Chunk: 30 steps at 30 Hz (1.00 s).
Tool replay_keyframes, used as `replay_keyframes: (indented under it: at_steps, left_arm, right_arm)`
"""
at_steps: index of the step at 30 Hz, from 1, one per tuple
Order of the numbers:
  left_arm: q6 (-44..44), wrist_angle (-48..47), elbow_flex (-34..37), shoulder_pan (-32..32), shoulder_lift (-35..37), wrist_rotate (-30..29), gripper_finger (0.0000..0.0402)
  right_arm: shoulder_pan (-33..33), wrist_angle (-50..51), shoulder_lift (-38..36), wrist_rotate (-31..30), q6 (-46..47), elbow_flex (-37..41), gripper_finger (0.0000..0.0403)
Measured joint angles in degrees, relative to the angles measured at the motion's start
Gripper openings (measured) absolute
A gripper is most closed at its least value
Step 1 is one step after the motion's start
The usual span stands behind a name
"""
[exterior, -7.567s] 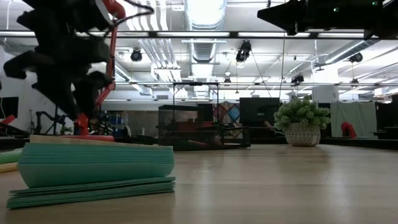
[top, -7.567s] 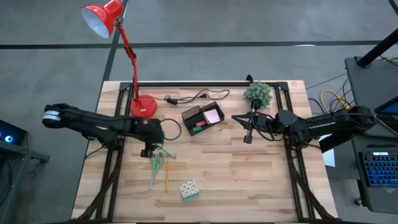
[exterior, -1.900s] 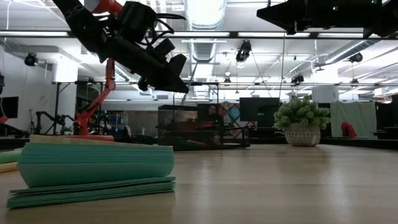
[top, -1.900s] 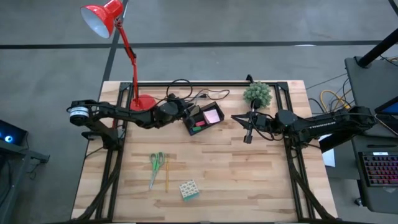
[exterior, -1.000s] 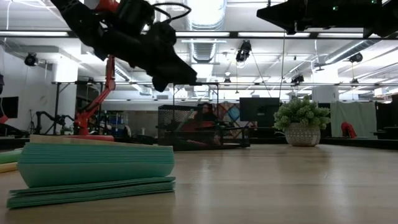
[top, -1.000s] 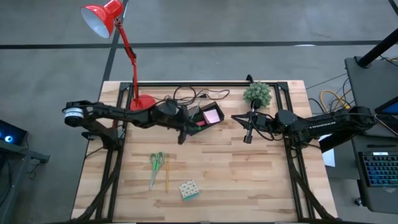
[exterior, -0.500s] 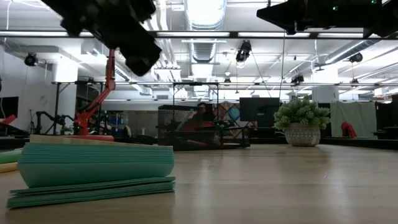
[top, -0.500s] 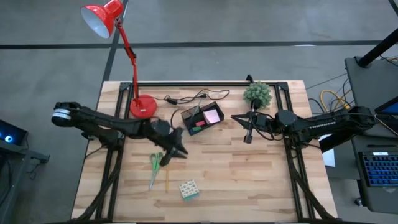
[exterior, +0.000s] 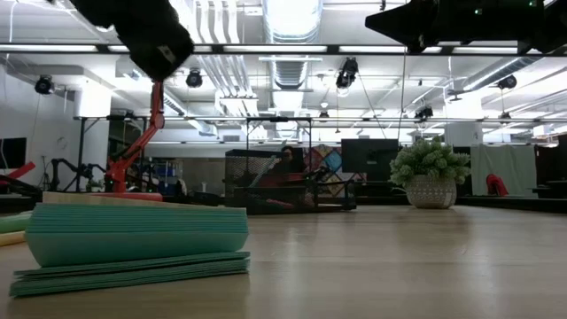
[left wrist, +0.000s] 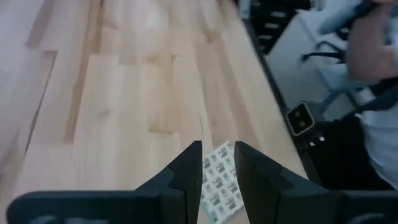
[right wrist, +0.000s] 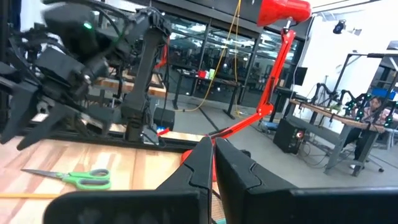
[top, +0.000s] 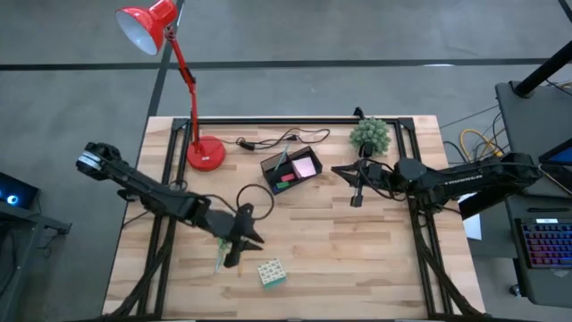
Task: Pick and place office supplies into organizer
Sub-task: Put the blue sticky note into the desk organizer
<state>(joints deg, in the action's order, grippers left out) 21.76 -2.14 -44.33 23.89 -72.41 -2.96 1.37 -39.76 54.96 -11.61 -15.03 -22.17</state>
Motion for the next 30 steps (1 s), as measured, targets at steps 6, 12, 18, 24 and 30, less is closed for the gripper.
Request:
replay_keyframes:
  at_steps: [6, 12, 18, 24, 30]
  left_arm:
    - [7.16, -9.51, -9.71, 6.8, -3.87, -12.56, 0.0079]
    - [9.53, -16.92, -19.43, 9.98, -12.55, -17.91, 0.0079]
    - [10.91, -19.01, -25.38, 10.77, -21.96, -14.63, 0.008]
    - [14.93, -23.37, -30.95, 11.25, -29.63, -8.4, 0.0126]
    - [17.6, -28.45, -35.76, 12.06, -33.03, -6.29, 0.0193]
  right_arm:
    - [0.0, 0.12, 0.0, 0.0, -0.45, 0.0, 0.0009]
    - [0.0, 0.12, -0.02, -0.01, -0.61, 0.0, 0.0009]
    - [0.0, 0.12, -0.04, -0.01, -1.78, 0.0, 0.0009]
    - [0.0, 0.18, -0.05, 0.0, -0.44, 0.0, 0.0009]
    - [0.0, 1.14, -0.05, 0.0, 1.08, 0.0, 0.0009]
